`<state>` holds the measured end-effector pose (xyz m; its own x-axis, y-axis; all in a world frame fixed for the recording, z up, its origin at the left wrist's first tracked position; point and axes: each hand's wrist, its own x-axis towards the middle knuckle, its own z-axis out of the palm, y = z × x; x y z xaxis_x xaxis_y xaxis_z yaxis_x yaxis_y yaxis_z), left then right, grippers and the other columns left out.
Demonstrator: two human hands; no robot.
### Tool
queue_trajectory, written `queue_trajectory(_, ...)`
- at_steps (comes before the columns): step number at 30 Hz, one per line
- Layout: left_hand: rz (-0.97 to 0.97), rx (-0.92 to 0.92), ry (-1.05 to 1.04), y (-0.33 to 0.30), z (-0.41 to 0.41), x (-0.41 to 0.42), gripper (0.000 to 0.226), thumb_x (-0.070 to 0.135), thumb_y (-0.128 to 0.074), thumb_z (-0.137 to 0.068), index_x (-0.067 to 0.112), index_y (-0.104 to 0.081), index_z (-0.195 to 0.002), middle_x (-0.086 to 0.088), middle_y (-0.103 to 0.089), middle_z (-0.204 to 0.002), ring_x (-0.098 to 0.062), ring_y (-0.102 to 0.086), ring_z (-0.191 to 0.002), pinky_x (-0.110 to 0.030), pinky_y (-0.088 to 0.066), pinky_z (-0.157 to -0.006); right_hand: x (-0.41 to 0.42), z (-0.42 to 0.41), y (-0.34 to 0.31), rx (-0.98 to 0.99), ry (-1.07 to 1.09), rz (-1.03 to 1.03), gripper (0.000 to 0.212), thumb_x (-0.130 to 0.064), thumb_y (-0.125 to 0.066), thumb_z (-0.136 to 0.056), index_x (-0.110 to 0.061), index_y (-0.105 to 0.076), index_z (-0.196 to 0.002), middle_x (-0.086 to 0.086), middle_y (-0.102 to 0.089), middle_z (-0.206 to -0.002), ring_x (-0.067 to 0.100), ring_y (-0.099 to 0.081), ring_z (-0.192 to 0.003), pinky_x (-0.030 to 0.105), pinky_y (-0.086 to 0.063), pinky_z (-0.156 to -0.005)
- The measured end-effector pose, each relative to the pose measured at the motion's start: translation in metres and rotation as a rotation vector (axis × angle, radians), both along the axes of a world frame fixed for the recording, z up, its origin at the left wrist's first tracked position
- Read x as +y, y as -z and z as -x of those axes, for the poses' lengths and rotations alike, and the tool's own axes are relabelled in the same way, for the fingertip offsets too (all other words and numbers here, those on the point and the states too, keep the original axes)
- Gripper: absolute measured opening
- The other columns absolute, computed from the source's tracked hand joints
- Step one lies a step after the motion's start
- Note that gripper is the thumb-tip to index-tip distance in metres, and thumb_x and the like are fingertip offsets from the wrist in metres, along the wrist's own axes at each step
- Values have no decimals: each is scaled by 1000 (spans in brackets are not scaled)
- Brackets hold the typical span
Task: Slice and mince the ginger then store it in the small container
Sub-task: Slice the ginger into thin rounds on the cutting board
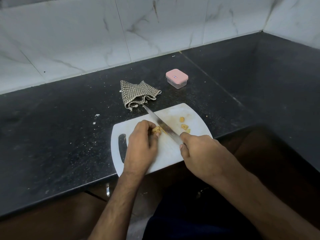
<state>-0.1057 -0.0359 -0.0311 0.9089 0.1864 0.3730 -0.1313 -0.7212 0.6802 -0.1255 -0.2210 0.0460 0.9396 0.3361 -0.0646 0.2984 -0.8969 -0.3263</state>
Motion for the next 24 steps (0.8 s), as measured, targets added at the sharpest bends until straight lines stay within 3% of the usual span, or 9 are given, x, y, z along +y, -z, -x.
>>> queue_trajectory(4,-21,5,-6,-1,0,0,7,15,-68,-96,18,-62,-97,8,-63,-95,-4,-57,-89,-8,-39,-78,4,3,0,-11,-24,27,16,-32,-34,-104,-28,-48,-111,-3,-56,-83,19,-59,-82,36,-53,-70)
queue_trajectory(9,-19,-6,-3,-1,-1,0,4,12,-68,-95,13,-64,-96,5,-63,-95,-9,-57,-88,-12,-42,-78,3,3,-5,-2,-40,92,12,-27,-40,-102,-26,-46,-112,-6,-44,-76,19,-51,-77,32,-42,-63)
queue_trajectory(15,-2,12,-6,-3,-1,0,4,14,-69,-95,16,-66,-97,6,-64,-95,-8,-58,-89,-9,-41,-77,10,6,-9,68,-34,117,23,-25,-41,-102,-27,-41,-124,0,-59,-96,19,-60,-87,39,-58,-76)
queue_trajectory(19,0,4,-11,-3,-1,0,4,13,-70,-95,14,-67,-96,5,-65,-95,-10,-59,-89,-14,-43,-78,14,4,-17,146,-63,178,36,-22,-43,-101,-25,-34,-136,2,-55,-100,19,-56,-93,37,-53,-79)
queue_trajectory(24,-26,-3,1,-2,-3,3,5,12,-71,-93,15,-68,-95,6,-65,-94,-10,-59,-89,-15,-43,-79,23,-1,-20,176,-70,237,42,-15,-45,-97,-22,-33,-137,3,-46,-92,22,-48,-89,36,-44,-70)
